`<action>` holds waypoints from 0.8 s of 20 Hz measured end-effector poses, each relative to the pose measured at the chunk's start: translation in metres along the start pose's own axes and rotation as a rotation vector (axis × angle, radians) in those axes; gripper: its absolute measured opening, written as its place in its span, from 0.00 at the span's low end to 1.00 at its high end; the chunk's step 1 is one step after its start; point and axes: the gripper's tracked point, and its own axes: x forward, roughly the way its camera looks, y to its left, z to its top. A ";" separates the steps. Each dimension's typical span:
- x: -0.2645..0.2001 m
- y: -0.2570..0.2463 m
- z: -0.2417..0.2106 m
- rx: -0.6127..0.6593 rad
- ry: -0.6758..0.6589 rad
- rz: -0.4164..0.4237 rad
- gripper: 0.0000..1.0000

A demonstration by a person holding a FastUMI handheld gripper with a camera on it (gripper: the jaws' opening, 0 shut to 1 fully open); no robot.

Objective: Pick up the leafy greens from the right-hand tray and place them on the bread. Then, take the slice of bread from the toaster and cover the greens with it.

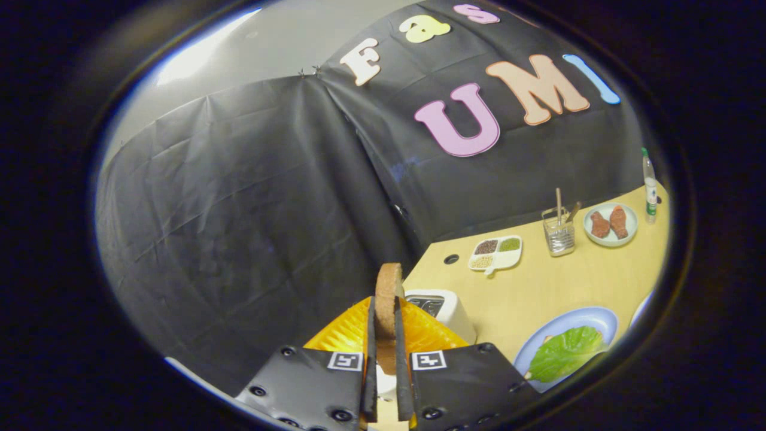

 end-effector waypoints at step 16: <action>-0.120 -0.133 -0.006 0.092 -0.070 -0.074 0.16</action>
